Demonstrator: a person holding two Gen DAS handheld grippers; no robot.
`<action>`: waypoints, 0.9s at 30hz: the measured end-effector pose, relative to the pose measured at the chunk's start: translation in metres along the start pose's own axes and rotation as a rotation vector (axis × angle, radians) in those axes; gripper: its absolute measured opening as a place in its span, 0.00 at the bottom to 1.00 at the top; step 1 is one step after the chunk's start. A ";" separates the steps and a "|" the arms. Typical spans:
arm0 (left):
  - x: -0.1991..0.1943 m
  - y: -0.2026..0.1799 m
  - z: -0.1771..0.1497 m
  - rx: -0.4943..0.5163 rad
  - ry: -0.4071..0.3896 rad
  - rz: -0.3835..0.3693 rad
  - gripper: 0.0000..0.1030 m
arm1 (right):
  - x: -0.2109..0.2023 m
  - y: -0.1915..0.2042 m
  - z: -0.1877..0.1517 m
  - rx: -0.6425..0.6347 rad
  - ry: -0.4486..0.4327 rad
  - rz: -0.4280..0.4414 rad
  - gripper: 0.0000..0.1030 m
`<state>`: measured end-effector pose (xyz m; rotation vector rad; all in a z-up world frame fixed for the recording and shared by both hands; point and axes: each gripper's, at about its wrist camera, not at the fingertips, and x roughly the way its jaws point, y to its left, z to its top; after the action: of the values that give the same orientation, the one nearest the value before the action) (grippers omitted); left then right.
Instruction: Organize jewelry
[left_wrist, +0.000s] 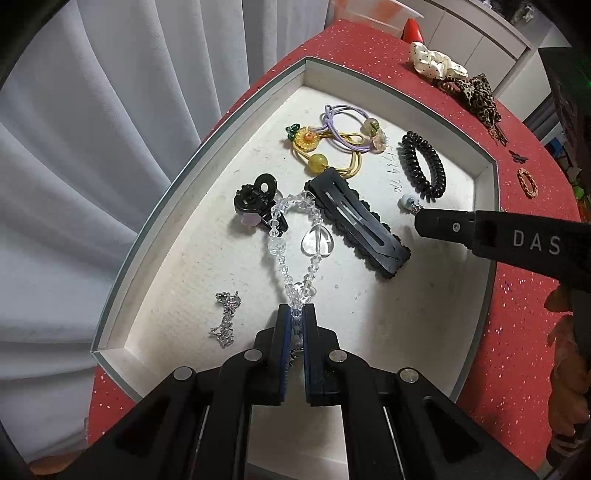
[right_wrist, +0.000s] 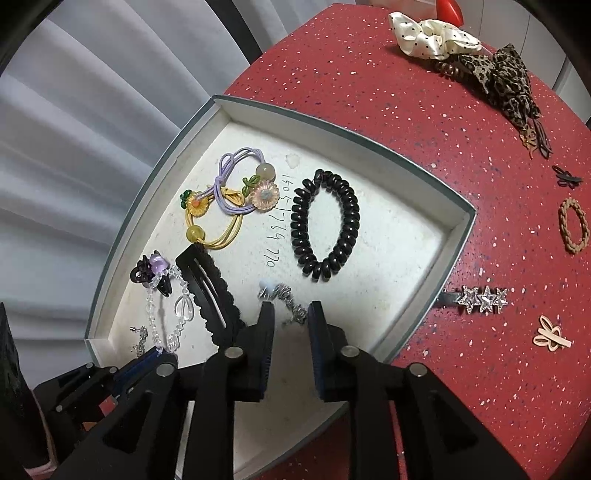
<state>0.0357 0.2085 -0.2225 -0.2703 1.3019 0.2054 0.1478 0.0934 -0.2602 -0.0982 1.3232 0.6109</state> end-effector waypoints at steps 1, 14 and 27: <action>0.000 0.000 0.000 0.000 -0.001 0.001 0.07 | 0.000 -0.001 -0.001 0.001 -0.001 0.000 0.28; -0.015 0.004 0.000 -0.048 -0.031 0.020 0.99 | -0.026 0.000 -0.009 0.004 -0.025 0.029 0.32; -0.049 0.005 -0.011 -0.040 -0.053 0.075 0.99 | -0.074 -0.007 -0.039 0.041 -0.030 0.006 0.42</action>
<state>0.0120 0.2097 -0.1784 -0.2489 1.2570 0.3008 0.1089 0.0455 -0.2043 -0.0511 1.3073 0.5879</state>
